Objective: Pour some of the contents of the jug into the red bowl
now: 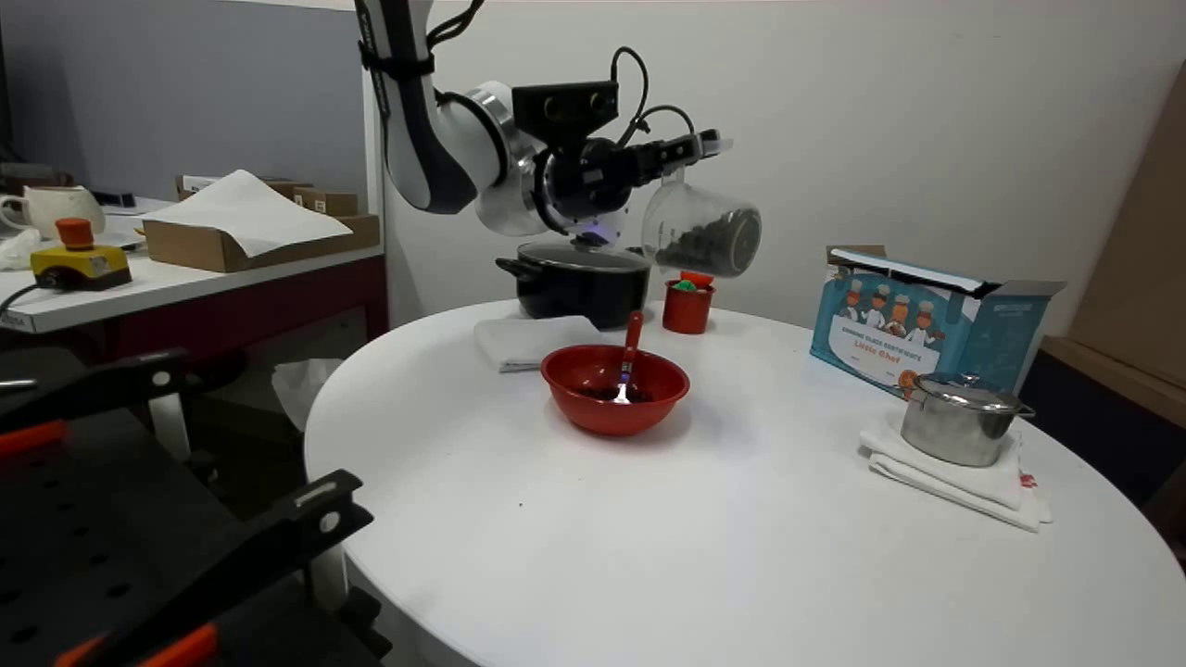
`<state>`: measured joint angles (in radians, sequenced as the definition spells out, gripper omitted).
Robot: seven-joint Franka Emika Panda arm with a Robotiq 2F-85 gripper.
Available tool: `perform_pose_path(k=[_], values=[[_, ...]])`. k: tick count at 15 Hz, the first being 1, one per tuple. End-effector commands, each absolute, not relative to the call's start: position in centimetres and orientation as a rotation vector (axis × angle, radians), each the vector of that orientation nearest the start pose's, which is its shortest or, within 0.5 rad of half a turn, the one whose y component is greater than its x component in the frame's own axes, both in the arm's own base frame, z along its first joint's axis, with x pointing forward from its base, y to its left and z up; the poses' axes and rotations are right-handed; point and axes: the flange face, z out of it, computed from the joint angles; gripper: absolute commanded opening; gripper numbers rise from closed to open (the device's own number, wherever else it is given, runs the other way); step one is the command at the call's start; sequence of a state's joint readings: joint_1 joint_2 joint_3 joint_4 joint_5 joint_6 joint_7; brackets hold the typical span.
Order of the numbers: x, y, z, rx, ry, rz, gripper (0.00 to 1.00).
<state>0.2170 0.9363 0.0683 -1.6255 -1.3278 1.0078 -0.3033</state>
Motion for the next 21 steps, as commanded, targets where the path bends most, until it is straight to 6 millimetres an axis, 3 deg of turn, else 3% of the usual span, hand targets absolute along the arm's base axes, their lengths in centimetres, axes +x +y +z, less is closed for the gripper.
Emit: perform_pose_path(k=[1,11,21], values=[[57.9,2.8,12.6,1.103,0.634,-1.317,0.10],[57.0,4.3,11.3,0.951,0.601,-1.298,0.10],[57.3,2.1,11.4,1.096,0.633,-1.372,0.10]])
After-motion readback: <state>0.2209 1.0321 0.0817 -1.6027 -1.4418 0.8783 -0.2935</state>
